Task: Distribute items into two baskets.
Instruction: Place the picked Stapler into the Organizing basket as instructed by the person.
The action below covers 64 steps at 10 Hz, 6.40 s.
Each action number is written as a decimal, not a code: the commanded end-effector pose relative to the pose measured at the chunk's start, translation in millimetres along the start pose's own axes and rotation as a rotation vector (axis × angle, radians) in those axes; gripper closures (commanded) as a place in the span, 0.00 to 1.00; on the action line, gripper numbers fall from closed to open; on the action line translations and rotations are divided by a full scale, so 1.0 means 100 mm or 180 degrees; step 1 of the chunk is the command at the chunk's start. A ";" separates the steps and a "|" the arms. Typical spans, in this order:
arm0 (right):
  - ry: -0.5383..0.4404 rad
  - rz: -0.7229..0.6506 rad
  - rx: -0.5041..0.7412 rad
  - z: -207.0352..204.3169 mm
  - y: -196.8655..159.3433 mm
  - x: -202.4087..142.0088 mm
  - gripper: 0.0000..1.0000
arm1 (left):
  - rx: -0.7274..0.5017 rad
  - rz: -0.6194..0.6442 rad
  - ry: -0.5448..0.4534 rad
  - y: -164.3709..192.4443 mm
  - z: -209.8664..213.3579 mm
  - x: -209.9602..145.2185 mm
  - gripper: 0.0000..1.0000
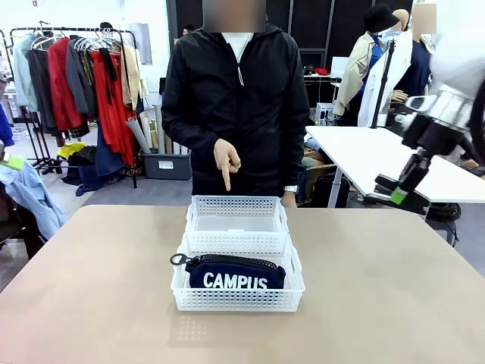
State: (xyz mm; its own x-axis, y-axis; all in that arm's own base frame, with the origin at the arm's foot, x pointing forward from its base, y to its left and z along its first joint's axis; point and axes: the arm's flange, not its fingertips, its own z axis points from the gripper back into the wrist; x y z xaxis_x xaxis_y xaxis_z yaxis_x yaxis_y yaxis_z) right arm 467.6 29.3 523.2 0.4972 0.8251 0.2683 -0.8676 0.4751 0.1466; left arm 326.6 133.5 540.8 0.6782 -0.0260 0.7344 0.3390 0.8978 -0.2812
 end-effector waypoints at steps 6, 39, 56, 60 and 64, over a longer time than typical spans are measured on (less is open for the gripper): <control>0.0382 0.0641 0.0094 -0.22 0.05 1.21 1.00 | -0.0025 0.0022 -0.0012 -0.02 0.00 0.00 0.00; 0.0199 0.1651 -0.0152 -2.93 -0.44 3.42 1.00 | -0.0025 0.0022 -0.0012 -0.02 0.00 0.00 0.00; 0.0329 0.1872 -0.0029 -1.60 -0.07 3.19 0.00 | -0.0025 0.0022 -0.0012 -0.02 0.00 0.00 0.00; 0.0353 0.1782 -0.0073 -1.55 -0.11 3.26 0.00 | -0.0025 0.0022 -0.0012 -0.02 0.00 0.00 0.00; 0.0353 0.1782 -0.0073 -1.55 -0.11 3.26 0.00 | -0.0025 0.0022 -0.0012 -0.02 0.00 0.00 0.00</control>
State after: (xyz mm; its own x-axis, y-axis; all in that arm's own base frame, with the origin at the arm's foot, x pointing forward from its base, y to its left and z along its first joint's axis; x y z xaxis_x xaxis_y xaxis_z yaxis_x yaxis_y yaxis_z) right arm 638.5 337.7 457.1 -0.0473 0.9802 0.1924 -0.9988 -0.0483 0.0005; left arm 326.6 133.4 540.7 0.6783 -0.0263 0.7343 0.3391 0.8978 -0.2811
